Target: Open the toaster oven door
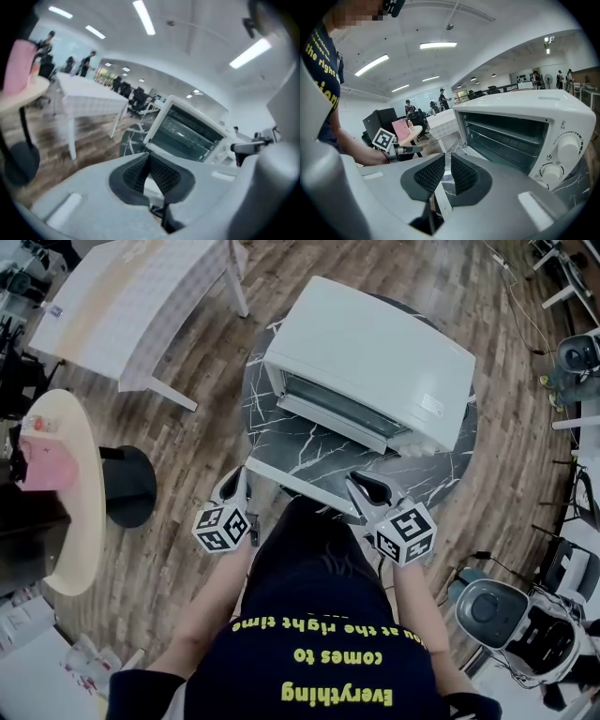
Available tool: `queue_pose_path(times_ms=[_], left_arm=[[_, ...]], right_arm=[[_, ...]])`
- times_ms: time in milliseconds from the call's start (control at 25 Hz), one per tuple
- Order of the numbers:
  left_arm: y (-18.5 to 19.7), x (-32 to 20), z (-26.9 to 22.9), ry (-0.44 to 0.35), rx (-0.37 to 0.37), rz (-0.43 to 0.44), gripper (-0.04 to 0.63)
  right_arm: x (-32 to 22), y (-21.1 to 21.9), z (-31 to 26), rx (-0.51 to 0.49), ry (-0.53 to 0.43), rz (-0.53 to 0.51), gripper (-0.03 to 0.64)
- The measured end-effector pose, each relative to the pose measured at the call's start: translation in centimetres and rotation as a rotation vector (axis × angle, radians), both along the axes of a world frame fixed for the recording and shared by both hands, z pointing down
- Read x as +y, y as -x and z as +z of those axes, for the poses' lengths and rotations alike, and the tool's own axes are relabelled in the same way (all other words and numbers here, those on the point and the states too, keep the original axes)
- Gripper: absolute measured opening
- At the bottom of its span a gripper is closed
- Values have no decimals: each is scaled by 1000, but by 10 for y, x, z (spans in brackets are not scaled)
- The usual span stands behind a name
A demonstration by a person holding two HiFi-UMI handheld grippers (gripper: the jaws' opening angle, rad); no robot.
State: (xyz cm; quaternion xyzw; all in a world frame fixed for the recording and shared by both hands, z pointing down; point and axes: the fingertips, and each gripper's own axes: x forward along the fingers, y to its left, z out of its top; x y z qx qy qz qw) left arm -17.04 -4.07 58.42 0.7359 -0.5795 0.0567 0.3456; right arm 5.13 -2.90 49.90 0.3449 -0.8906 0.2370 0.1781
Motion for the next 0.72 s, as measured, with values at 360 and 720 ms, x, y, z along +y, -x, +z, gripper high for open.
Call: queue_pose_path(times_ms=[360,720], left_arm=[[-78,-64,-137,-418,-182,297,0],[-122,-78,-200,-549,-149,381,0]], right_arm=[[-12,-9,-9,3,-45,49,52],[-34,-34,-68,-26,-236,179,20]])
